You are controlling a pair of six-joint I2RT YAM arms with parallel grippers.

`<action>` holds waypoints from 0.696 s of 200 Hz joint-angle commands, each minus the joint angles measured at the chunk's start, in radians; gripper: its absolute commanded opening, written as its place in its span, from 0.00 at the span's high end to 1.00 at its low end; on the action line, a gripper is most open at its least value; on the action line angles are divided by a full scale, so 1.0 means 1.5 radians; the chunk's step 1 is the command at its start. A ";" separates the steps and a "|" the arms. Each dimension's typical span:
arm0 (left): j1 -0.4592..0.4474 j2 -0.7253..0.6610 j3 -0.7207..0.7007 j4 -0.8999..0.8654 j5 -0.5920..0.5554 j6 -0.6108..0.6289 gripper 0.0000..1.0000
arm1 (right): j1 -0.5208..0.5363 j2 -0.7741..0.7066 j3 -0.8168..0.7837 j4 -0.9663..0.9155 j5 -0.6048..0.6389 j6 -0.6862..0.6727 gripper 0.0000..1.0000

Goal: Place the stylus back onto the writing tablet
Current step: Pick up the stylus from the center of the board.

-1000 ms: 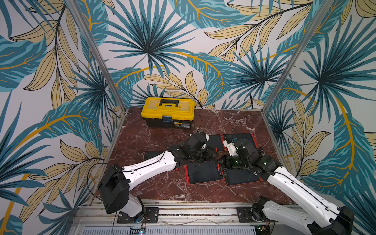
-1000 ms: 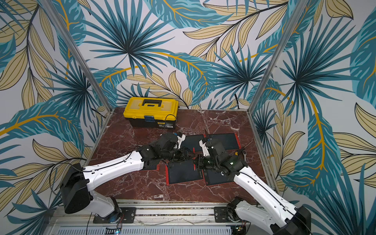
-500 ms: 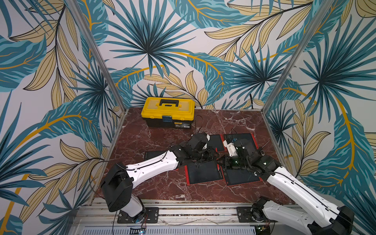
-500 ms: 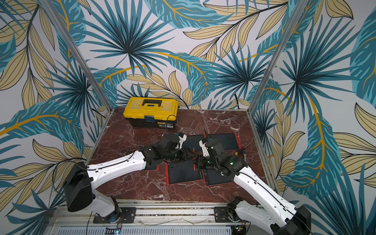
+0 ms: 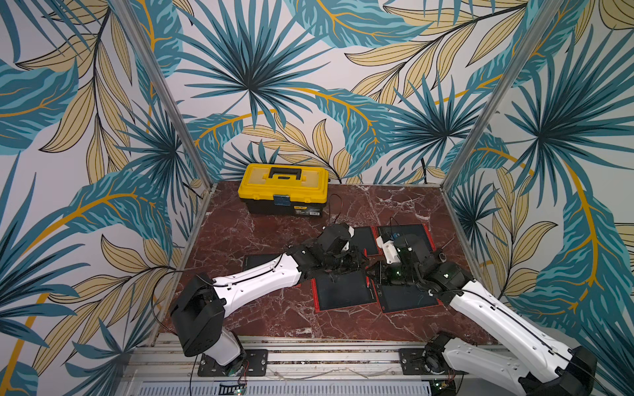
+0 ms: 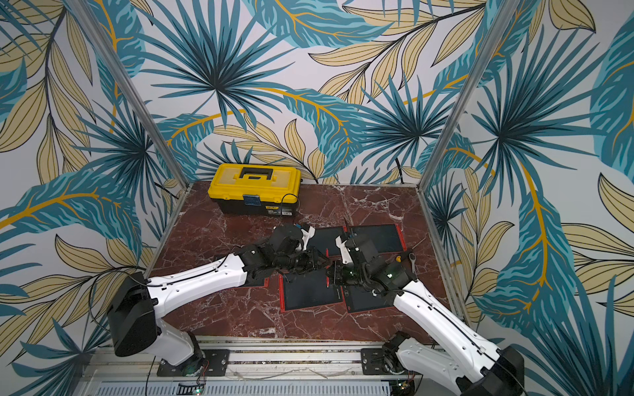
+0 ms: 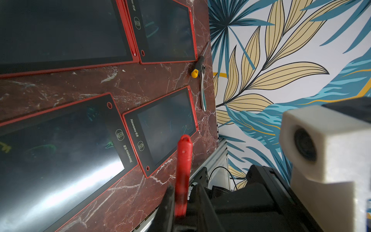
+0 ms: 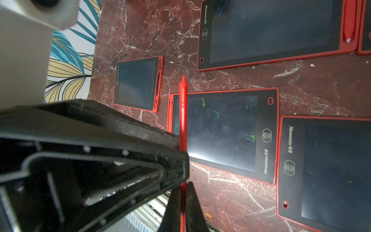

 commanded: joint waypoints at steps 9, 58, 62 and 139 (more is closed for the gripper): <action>-0.003 0.009 0.026 0.022 0.006 0.003 0.79 | 0.007 0.004 -0.008 0.007 0.008 0.005 1.00; -0.003 0.010 0.021 0.028 0.005 0.002 0.79 | 0.008 0.006 -0.010 0.008 0.007 0.004 1.00; -0.002 0.009 0.020 0.028 0.005 0.001 0.79 | 0.008 0.006 -0.010 0.008 0.007 0.004 1.00; 0.009 -0.015 0.005 0.030 -0.008 0.008 0.85 | 0.009 0.011 -0.011 0.011 0.009 0.006 1.00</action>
